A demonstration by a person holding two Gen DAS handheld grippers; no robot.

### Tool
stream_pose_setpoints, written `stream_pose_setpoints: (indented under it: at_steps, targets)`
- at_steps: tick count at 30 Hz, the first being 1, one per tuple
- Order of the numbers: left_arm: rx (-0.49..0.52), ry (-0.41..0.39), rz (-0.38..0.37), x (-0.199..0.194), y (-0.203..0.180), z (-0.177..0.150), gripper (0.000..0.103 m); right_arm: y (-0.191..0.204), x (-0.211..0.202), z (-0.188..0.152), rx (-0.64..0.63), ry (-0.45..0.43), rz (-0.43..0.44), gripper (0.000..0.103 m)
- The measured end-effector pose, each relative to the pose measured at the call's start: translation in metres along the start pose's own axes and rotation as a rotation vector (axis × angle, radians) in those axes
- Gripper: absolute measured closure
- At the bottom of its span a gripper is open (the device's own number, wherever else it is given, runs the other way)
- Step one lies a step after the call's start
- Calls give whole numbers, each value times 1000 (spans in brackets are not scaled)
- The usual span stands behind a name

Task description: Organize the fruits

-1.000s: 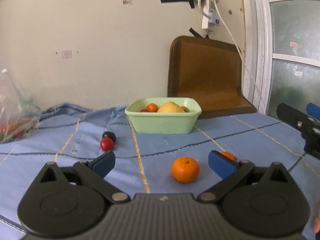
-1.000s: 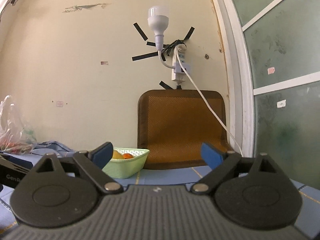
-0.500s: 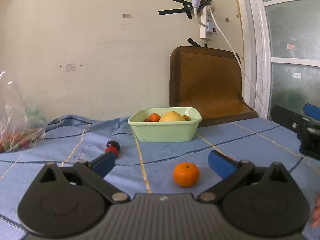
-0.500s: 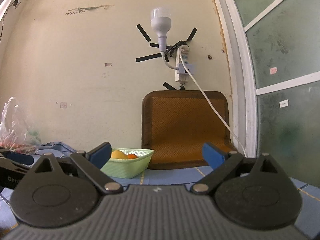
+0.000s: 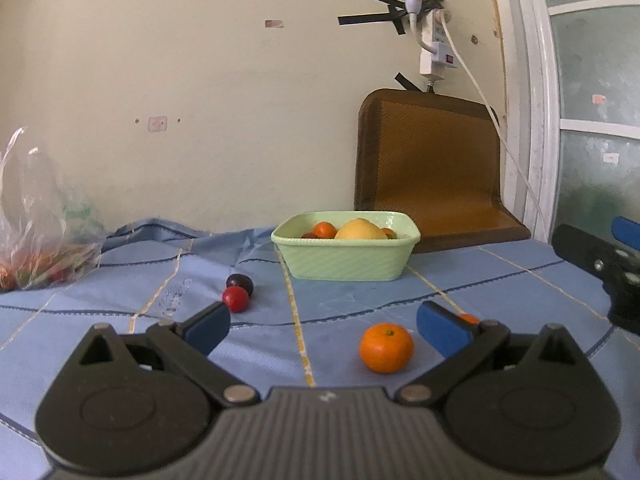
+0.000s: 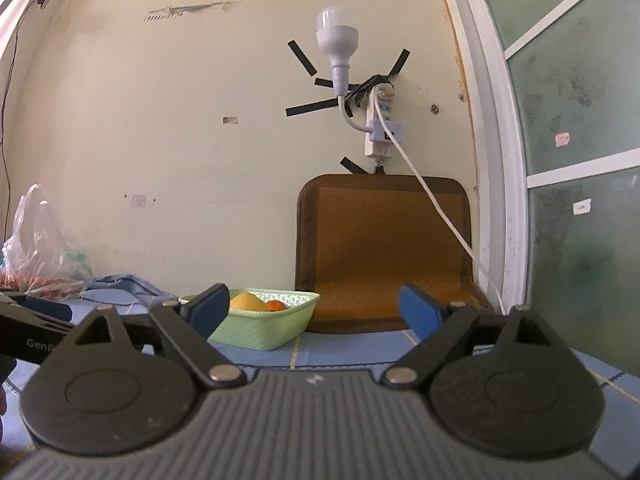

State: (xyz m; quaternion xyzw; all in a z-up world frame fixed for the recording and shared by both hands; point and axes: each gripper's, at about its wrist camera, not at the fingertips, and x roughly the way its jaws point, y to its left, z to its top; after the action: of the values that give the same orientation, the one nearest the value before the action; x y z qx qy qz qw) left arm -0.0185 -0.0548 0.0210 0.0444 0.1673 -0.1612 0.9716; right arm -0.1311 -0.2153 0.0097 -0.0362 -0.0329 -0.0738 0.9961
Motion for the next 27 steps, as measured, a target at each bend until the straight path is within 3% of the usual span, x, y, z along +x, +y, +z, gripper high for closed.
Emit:
stream_pose_setpoints:
  at_steps: [7,18,27]
  targets:
    - [35,-12,5,-1,-6,0,0,0,1,0,-4,8,4,12]
    - [-71,62,17,9,12,2,0,0,5,1,-8,28,23,19]
    - [-20,24,13,4,3,1,0,0,7,1,-3,45,29,21]
